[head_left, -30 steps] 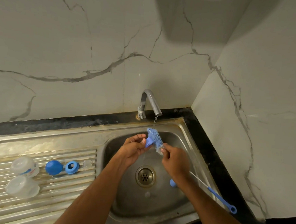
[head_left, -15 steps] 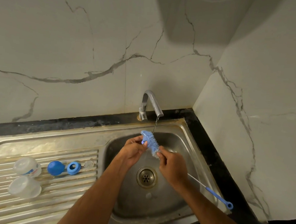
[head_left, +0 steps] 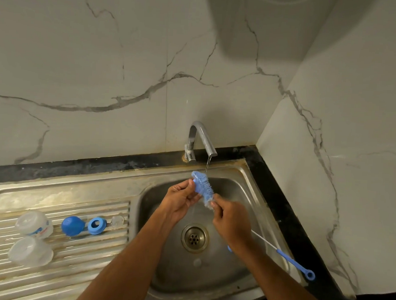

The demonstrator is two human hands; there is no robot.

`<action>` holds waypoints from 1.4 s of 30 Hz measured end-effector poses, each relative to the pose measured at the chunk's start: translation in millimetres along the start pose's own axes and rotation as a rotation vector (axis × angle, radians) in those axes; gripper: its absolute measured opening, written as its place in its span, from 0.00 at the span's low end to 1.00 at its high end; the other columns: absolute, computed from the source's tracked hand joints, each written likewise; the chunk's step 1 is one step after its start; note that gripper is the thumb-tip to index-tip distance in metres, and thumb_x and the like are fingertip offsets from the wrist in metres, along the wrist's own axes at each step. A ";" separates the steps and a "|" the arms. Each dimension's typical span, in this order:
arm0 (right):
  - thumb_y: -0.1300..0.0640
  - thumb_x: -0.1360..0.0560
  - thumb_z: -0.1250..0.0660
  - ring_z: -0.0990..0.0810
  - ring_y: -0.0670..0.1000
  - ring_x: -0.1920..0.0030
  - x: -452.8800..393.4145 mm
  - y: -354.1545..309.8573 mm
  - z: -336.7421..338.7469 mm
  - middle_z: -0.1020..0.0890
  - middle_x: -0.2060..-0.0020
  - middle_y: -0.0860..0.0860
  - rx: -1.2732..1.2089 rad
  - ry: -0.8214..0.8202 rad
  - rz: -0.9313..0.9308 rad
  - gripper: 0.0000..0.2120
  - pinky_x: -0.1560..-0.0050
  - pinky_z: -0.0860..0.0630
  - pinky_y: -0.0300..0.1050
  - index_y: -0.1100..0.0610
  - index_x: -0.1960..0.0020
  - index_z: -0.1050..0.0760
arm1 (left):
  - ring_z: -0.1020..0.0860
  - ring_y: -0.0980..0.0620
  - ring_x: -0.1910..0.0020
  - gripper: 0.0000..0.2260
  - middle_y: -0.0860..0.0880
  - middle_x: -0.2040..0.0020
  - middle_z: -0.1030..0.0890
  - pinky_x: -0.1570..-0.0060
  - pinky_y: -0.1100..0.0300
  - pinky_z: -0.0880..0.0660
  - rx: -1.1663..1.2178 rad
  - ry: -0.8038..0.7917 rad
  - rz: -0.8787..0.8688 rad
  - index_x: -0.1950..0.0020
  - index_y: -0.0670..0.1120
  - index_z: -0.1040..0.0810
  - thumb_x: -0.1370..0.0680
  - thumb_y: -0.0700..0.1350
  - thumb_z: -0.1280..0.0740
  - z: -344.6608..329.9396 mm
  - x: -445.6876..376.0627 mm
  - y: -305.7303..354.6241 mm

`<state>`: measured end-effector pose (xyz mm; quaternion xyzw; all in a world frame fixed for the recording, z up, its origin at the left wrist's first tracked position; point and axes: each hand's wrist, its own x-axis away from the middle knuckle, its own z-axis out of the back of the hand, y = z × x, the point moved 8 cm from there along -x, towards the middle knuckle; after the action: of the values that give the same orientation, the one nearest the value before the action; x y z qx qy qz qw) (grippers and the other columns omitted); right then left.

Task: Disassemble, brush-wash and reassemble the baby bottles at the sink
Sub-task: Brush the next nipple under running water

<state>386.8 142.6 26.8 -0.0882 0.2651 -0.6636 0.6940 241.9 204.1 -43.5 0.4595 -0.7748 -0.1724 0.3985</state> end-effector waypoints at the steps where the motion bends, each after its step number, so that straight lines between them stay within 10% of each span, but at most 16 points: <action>1: 0.53 0.20 0.34 0.18 0.44 0.63 2.0 0.5 2.6 0.14 0.60 0.48 0.006 -0.002 0.007 0.10 0.63 0.20 0.40 0.53 0.42 0.19 | 0.16 0.42 0.43 0.12 0.37 0.42 0.17 0.52 0.54 0.17 -0.021 0.012 0.000 0.39 0.36 0.21 0.20 0.40 0.35 2.4 -2.0 1.8; 6: 0.56 0.22 0.32 0.25 0.40 0.66 -3.1 -0.3 8.2 0.15 0.61 0.49 0.063 0.002 -0.019 0.10 0.67 0.36 0.26 0.55 0.42 0.18 | 0.16 0.43 0.45 0.11 0.37 0.43 0.16 0.47 0.53 0.18 -0.026 -0.025 0.040 0.39 0.36 0.20 0.18 0.40 0.37 -8.3 0.4 -6.8; 16: 0.58 0.24 0.30 0.27 0.38 0.71 -9.2 -5.4 12.8 0.17 0.68 0.47 0.077 0.007 0.068 0.06 0.70 0.38 0.24 0.54 0.48 0.17 | 0.16 0.42 0.46 0.09 0.38 0.45 0.16 0.48 0.52 0.17 -0.033 -0.004 0.020 0.44 0.37 0.20 0.19 0.40 0.36 -8.2 -1.4 4.6; 20: 0.56 0.23 0.32 0.19 0.45 0.67 -16.8 14.8 15.7 0.15 0.64 0.48 0.061 0.015 -0.004 0.09 0.67 0.22 0.41 0.52 0.44 0.18 | 0.16 0.41 0.45 0.10 0.36 0.43 0.17 0.50 0.53 0.16 -0.049 -0.001 0.022 0.42 0.35 0.20 0.19 0.39 0.35 -7.8 -2.1 6.3; 25: 0.54 0.21 0.33 0.22 0.38 0.66 -9.4 6.4 6.0 0.14 0.61 0.48 -0.009 -0.014 0.037 0.10 0.67 0.28 0.28 0.54 0.42 0.18 | 0.16 0.40 0.46 0.11 0.35 0.42 0.18 0.55 0.55 0.16 -0.060 0.087 0.013 0.43 0.35 0.21 0.23 0.38 0.31 3.5 -5.4 6.4; 34: 0.52 0.20 0.36 0.19 0.41 0.62 4.4 2.2 -6.6 0.15 0.58 0.47 0.053 0.009 -0.015 0.13 0.63 0.22 0.34 0.51 0.37 0.22 | 0.14 0.44 0.56 0.17 0.34 0.43 0.17 0.59 0.54 0.16 0.101 0.141 0.187 0.37 0.36 0.23 0.18 0.48 0.34 -2.4 -7.9 -25.2; 42: 0.53 0.21 0.35 0.19 0.45 0.64 1.4 -0.7 -19.6 0.15 0.61 0.47 0.152 -0.081 0.005 0.15 0.64 0.24 0.37 0.51 0.34 0.23 | 0.16 0.44 0.57 0.12 0.37 0.47 0.20 0.40 0.46 0.22 0.061 0.122 0.268 0.45 0.38 0.23 0.15 0.45 0.42 -13.4 -6.7 -31.4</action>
<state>376.7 145.7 10.2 -0.0613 0.1857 -0.6759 0.7106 272.1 194.9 -58.1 0.3733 -0.8086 -0.0656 0.4500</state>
